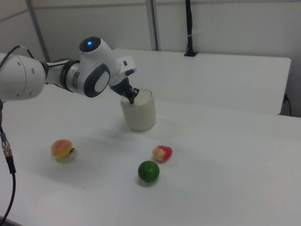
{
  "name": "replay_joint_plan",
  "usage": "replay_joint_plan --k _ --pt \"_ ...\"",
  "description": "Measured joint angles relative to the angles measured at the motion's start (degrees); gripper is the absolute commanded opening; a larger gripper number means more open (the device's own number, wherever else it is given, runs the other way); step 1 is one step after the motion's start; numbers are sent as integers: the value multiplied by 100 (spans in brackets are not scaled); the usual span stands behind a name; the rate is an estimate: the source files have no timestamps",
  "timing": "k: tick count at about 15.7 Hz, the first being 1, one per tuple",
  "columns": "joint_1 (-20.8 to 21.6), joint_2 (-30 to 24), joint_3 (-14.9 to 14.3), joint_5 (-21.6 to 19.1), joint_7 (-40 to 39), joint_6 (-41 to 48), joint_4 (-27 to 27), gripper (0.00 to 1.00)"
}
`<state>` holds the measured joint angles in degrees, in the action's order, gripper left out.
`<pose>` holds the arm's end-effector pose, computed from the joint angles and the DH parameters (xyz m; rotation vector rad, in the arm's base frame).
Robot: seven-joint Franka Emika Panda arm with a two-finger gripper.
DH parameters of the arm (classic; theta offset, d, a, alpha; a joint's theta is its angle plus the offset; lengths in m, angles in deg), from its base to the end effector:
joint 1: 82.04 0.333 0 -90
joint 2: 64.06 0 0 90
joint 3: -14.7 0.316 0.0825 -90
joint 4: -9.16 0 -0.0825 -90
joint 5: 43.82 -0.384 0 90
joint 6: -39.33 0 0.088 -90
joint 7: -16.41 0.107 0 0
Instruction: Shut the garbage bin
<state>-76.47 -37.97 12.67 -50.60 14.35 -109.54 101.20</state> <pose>0.7194 0.0462 0.4253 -2.9536 -0.0312 -0.8107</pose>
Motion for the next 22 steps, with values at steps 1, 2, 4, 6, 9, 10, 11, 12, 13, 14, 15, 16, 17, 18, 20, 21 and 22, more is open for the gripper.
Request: replay_joint_plan --k 1,2,4,6,9,10,11,12,13,14,15,16,17,18,20,21,22 --pt "0 0 0 1 -1 0 0 0" --pt "0 -1 0 2 -1 0 0 0" --pt "-8 -14 0 2 -1 0 1 0" --pt "-38 -37 -4 2 -1 1 3 0" --pt "-75 -145 -5 3 -1 1 3 2" --pt "-81 -195 -5 3 -1 15 4 6" --pt "-88 -257 -5 2 -1 95 4 13" --pt "-100 -343 -10 2 -1 283 3 31" --pt "-115 -449 -20 2 -1 548 2 53" --pt "-138 -576 -23 2 -1 855 -1 77" --pt "-163 -710 -25 2 -1 1159 -4 100" --pt "-180 -853 -33 2 -1 1465 -4 100" --pt "-187 -990 -41 2 -1 1776 -4 100" --pt "-191 -1118 -44 2 -1 2075 -3 100" --pt "-192 -1321 -45 2 -1 2544 -1 100" --pt "-193 -1408 -45 2 -1 2731 -1 100" --pt "-196 -1492 -45 2 -1 2890 0 100"
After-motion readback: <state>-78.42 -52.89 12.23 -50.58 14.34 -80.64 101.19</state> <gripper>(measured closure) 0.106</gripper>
